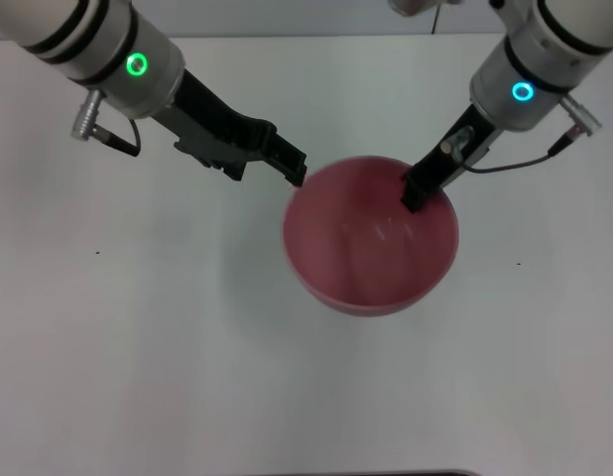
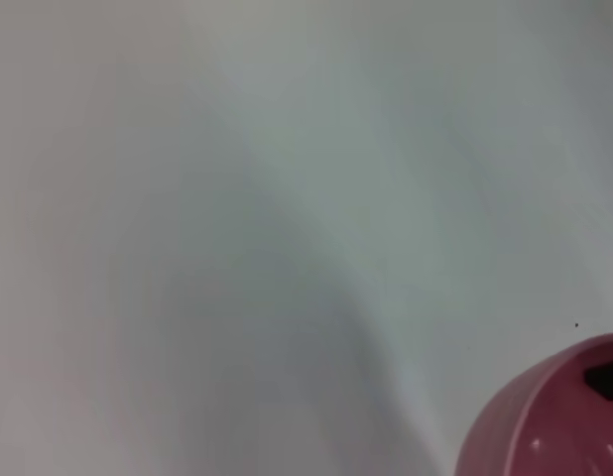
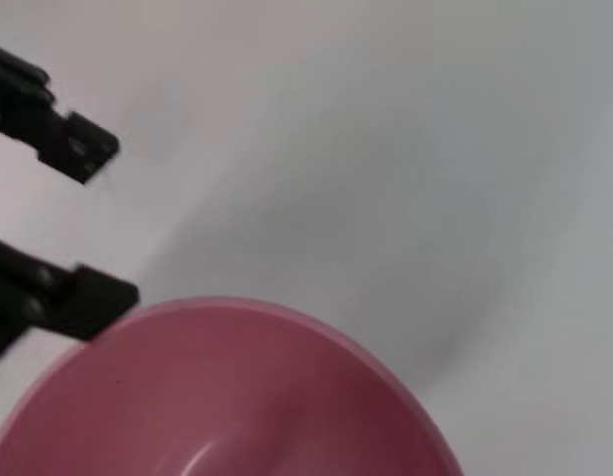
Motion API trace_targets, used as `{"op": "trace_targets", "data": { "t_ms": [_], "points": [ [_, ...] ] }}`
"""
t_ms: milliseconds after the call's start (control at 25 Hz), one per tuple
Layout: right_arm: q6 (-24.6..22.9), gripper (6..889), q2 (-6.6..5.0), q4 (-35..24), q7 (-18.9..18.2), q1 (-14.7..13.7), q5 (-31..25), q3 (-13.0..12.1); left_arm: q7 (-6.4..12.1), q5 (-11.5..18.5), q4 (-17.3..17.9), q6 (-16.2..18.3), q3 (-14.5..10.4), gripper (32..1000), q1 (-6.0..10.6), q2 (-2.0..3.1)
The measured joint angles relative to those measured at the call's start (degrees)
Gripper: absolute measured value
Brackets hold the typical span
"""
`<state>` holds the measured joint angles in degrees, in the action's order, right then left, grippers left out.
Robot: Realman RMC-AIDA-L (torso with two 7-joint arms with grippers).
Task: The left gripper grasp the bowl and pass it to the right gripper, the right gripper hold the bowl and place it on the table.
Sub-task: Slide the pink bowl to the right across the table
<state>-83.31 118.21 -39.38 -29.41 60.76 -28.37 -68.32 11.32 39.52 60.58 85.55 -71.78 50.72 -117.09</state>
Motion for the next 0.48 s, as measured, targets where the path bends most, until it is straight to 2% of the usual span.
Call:
{"op": "trace_targets", "data": {
  "t_ms": [120,280,480],
  "points": [
    [-0.25,28,-0.04,-0.42,0.00,-1.77,-0.02,0.19,-0.03,-0.29,0.32,0.38,0.73,861,-0.71,0.14],
    [-1.74,29,-0.42,-3.75,0.27,-5.06,0.02,1.24,-0.07,-1.78,0.61,0.56,1.90,861,-1.17,0.20],
    [-3.42,30,-0.82,-6.75,0.42,-8.22,2.69,5.22,-0.10,-3.18,0.76,0.66,3.59,861,-2.10,0.23]
  ]
}}
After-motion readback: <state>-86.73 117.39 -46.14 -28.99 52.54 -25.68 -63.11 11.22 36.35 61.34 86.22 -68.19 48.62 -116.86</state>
